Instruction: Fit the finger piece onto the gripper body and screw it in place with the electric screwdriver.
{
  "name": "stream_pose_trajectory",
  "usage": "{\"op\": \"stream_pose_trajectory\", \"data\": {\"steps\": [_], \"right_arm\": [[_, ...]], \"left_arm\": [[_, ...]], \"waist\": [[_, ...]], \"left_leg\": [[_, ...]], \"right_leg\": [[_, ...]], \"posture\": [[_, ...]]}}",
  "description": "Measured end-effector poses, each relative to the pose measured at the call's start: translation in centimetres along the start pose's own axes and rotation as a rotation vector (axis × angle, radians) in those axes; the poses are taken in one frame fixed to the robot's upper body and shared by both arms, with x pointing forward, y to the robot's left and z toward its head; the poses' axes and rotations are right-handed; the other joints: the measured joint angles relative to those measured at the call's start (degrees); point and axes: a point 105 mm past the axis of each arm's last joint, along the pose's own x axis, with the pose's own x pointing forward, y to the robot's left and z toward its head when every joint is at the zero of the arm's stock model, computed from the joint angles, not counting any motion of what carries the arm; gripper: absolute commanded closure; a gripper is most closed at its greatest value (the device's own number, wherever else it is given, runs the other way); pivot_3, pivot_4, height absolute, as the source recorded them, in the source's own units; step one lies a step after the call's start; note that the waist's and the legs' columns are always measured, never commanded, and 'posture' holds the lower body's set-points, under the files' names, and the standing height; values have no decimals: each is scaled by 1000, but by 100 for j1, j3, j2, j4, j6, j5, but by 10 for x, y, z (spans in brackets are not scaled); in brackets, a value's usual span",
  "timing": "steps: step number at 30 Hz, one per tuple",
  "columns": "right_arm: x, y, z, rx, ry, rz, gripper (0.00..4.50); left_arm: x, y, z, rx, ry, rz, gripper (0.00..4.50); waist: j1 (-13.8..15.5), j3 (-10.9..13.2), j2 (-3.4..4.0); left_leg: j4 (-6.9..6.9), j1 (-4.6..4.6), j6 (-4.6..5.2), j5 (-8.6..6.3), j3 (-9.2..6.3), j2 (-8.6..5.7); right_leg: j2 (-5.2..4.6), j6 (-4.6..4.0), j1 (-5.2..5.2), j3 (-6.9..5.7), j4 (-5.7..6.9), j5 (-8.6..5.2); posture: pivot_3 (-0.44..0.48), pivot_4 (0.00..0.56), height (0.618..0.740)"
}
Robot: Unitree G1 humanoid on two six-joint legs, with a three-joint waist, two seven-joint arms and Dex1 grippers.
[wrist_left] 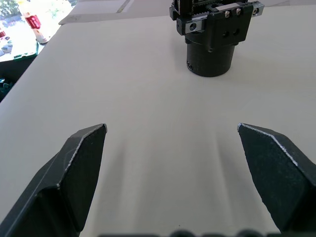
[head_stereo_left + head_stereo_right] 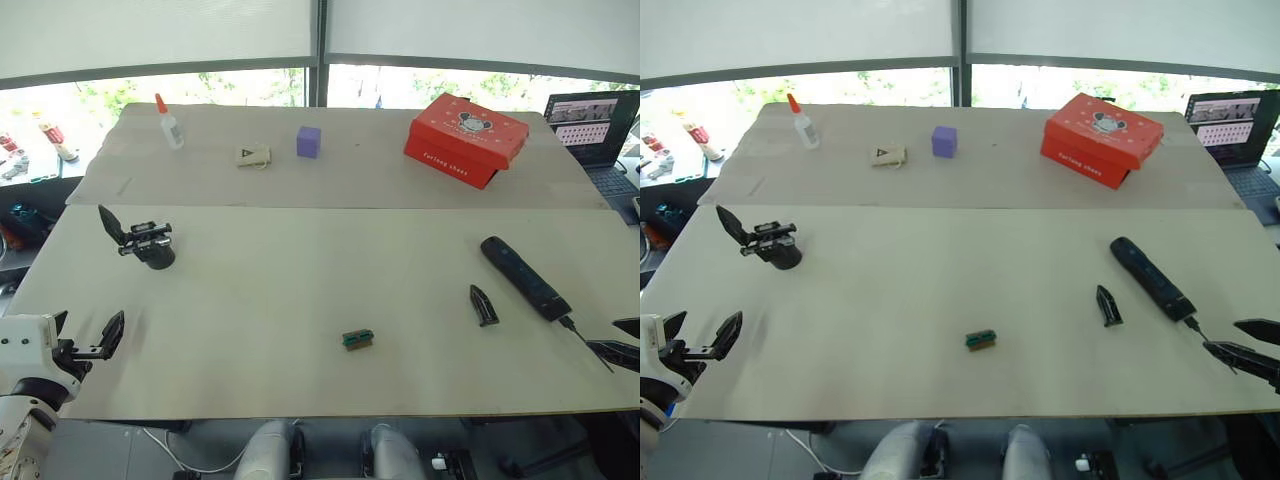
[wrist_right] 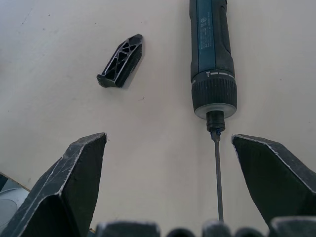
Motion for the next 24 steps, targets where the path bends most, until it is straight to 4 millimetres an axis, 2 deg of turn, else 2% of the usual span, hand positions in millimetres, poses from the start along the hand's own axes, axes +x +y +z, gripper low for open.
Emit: {"op": "stream_pose_trajectory", "data": {"steps": [2, 4, 7, 11, 15, 19, 24], "right_arm": [[1, -1, 1, -3, -2, -1, 0], [6, -3, 12, -32, -33, -8, 0], [20, 4, 43, -122, -101, 31, 0], [46, 50, 98, -297, -173, 250, 0], [57, 96, 140, -418, -222, 462, 0], [67, 130, 162, -479, -275, 593, 0], [80, 154, 166, -501, -298, 678, 0]], "left_arm": [[0, 0, 0, 0, 0, 1, 11], [6, -6, 2, -9, -13, -7, 11], [17, -13, 7, -24, -43, -26, 11], [35, -12, 10, -60, -54, -20, 11], [52, -18, 5, -60, -46, -40, 11], [69, -22, 1, -58, -38, -43, 11], [89, -25, 5, -72, -55, -25, 11]], "waist": [[-4, 0, 0], [-17, -3, 7], [-47, -7, 14], [-77, -12, 31], [-58, -7, 22], [-11, -3, 14], [-10, -1, 9]], "left_leg": [[0, 1, 0, 0, 0, 0], [1, 1, -1, -1, 1, -2], [0, 3, 0, 1, 1, 0], [-1, 2, 30, 20, 1, 1], [0, -1, 30, 20, 1, 0], [5, -8, 31, 19, -1, -3], [4, -10, 31, 20, 0, -3]], "right_leg": [[0, 0, 0, 0, 0, 0], [0, 1, 0, 0, 2, 1], [4, 1, 0, -1, 5, 1], [15, 0, -4, -15, 7, 0], [11, 0, -2, -33, 0, 0], [4, 2, -3, -40, -3, 1], [4, 4, -5, -44, 0, 2]], "posture": [[0, 150, 740], [0, 150, 740], [0, 150, 740], [0, 150, 740], [0, 150, 740], [0, 150, 740], [0, 150, 740]]}}
